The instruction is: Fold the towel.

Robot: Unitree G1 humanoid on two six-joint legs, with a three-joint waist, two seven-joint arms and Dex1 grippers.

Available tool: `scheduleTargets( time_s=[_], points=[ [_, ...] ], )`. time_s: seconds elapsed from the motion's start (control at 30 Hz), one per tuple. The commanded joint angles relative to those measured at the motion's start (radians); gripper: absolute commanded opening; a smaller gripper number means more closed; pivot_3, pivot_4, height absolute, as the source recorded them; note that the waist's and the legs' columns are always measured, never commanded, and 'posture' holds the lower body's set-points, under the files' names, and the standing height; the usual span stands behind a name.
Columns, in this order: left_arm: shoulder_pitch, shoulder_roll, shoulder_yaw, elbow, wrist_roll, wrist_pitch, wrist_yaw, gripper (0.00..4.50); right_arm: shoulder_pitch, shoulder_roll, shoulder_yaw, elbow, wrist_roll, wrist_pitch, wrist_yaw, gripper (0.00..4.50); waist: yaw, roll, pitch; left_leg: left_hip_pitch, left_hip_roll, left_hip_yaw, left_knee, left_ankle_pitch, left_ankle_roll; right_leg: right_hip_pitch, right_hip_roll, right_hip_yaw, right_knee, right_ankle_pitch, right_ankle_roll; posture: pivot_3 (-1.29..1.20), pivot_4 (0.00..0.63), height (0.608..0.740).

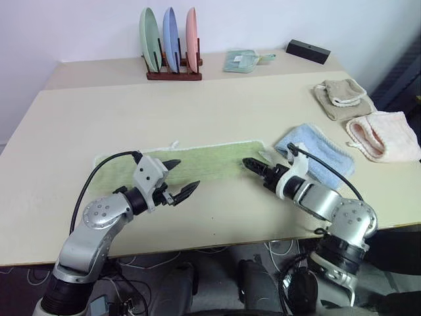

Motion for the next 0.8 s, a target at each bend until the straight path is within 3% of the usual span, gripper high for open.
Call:
scheduleTargets(
  time_s=[0.03,0.27,0.4,0.57,0.8],
  points=[
    [0.004,0.004,0.008,-0.047,-0.003,0.002,0.007,3.98,-0.017,0.002,-0.03,0.055,-0.047,-0.049,-0.075,3.64,0.003,0.0,0.0,0.0,0.0,0.0,0.0,0.0,0.0,0.0,0.0,0.0,0.0,0.0,0.0,0.0,0.15,0.737],
    [0.014,-0.004,0.006,-0.069,-0.008,0.023,0.024,3.98,-0.014,-0.021,-0.012,0.018,-0.042,-0.122,-0.084,0.01,-0.001,0.001,0.0,0.0,0.0,0.0,0.0,0.0,0.0,0.0,0.0,0.0,0.0,0.0,0.0,0.0,0.15,0.737],
    [0.011,-0.005,0.003,-0.071,-0.011,0.033,0.024,3.98,-0.005,-0.084,0.01,-0.04,-0.035,-0.145,-0.056,0.01,0.0,0.002,0.001,0.0,0.0,0.0,0.0,0.0,0.0,0.0,0.0,0.0,0.0,0.0,0.0,0.0,0.15,0.737],
    [-0.002,-0.004,0.001,-0.069,-0.016,0.048,0.02,3.98,0.034,-0.303,0.137,-0.156,-0.054,-0.169,0.091,0.01,0.0,0.003,0.001,-0.001,-0.001,0.001,0.0,-0.001,0.001,0.0,-0.001,0.0,-0.001,0.0,0.001,0.0,0.15,0.737],
    [-0.034,-0.013,-0.015,-0.047,-0.015,0.053,0.015,3.98,0.02,-0.632,0.59,-0.296,-0.252,-0.404,0.414,0.01,-0.004,0.003,0.001,-0.001,0.001,0.006,0.0,-0.001,0.002,0.0,0.0,0.0,-0.001,-0.001,0.001,0.0,0.15,0.737]
  ],
)
